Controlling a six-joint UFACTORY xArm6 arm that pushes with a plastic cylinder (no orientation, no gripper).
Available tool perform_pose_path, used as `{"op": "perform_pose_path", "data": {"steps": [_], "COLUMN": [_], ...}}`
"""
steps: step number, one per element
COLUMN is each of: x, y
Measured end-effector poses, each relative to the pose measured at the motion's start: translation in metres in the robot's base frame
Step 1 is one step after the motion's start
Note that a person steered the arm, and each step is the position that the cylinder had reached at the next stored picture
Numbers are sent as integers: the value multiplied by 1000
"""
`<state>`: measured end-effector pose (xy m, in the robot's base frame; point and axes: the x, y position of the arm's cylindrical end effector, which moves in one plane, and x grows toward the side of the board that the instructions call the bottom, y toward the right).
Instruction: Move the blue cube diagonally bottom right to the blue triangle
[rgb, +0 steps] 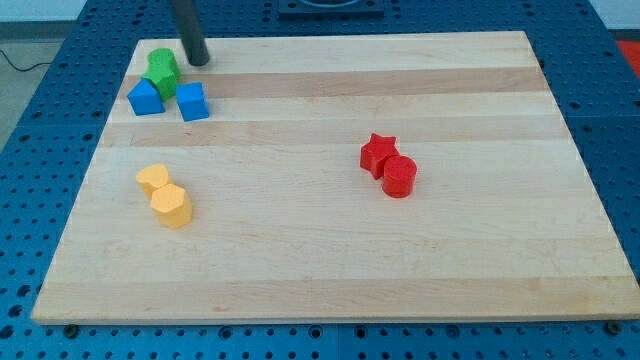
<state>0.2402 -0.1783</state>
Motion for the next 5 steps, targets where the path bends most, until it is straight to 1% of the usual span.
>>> {"op": "perform_pose_path", "data": {"steps": [1,2,3,4,5], "x": [17,33,34,53,85], "y": [54,53,28,1,-26]}}
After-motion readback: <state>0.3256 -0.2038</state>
